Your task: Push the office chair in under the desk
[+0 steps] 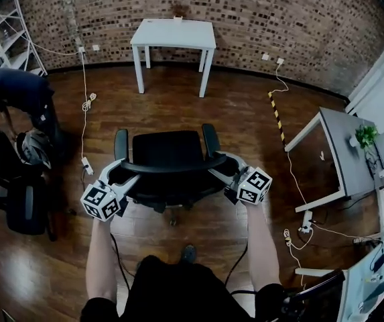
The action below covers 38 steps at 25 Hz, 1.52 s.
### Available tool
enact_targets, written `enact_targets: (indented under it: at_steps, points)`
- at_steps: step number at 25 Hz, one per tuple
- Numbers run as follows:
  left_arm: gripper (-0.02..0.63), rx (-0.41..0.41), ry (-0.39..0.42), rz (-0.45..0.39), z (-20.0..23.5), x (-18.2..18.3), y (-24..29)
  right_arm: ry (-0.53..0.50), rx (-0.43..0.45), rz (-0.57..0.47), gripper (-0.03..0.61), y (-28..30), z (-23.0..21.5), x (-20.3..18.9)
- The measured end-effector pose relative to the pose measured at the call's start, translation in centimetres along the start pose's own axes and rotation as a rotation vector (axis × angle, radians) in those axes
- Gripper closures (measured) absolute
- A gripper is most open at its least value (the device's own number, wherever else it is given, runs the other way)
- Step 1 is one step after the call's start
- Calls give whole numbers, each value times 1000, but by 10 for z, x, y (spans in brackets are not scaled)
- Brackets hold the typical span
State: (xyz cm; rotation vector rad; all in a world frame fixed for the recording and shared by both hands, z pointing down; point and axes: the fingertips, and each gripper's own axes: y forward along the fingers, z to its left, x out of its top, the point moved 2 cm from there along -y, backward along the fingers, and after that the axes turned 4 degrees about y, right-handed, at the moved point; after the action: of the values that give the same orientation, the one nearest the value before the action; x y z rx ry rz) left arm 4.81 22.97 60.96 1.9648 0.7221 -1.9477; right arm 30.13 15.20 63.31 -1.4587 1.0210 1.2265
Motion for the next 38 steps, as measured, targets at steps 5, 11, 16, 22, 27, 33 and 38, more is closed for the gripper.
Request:
enact_targets:
  at_steps: [5, 11, 16, 22, 27, 33, 38]
  points:
    - [219, 29, -12, 22, 23, 14, 42, 11, 13, 10, 352, 14, -47, 25]
    - [219, 55, -32, 22, 68, 19, 66, 24, 20, 17, 353, 51, -89, 28]
    - [219, 42, -11, 17, 120, 23, 79, 33, 16, 26, 351, 95, -121, 22]
    - [221, 32, -18, 1, 198, 18, 101, 29, 5, 42, 351, 154, -176, 13]
    - [224, 16, -21, -2, 252, 13, 125, 18, 0, 35, 351, 191, -218, 11]
    - [224, 11, -28, -2, 294, -5, 171, 20, -11, 40, 351, 213, -277, 5]
    - [227, -4, -44, 21, 323, -14, 209, 35, -19, 39, 351, 228, -318, 7]
